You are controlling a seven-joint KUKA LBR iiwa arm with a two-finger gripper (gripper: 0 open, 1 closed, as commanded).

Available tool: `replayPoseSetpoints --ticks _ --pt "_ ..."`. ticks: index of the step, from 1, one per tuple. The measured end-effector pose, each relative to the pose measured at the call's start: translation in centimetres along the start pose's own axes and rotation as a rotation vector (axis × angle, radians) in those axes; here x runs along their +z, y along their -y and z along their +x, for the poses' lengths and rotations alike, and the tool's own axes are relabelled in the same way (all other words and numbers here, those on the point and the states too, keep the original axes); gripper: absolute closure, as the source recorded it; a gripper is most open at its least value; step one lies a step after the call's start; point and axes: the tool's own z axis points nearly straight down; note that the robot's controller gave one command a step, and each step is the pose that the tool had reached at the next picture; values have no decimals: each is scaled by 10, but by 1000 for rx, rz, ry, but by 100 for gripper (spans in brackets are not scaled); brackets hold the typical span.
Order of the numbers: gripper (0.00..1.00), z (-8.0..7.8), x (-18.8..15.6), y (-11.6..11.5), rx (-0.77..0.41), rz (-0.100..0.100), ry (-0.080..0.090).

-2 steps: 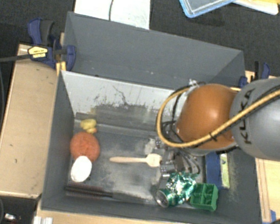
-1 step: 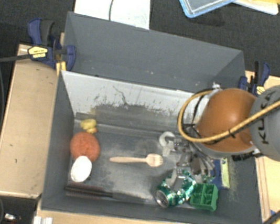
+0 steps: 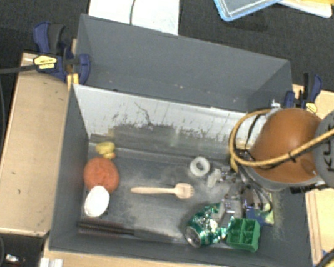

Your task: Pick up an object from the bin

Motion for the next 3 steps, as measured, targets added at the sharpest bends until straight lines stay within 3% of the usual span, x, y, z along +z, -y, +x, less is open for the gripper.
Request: replayPoseSetpoints --ticks 1,2,3 --pt "0 30 32 4 -89 -2 1" --pt "100 18 38 -5 -189 -1 12" --pt "100 18 38 -5 -186 -1 11"
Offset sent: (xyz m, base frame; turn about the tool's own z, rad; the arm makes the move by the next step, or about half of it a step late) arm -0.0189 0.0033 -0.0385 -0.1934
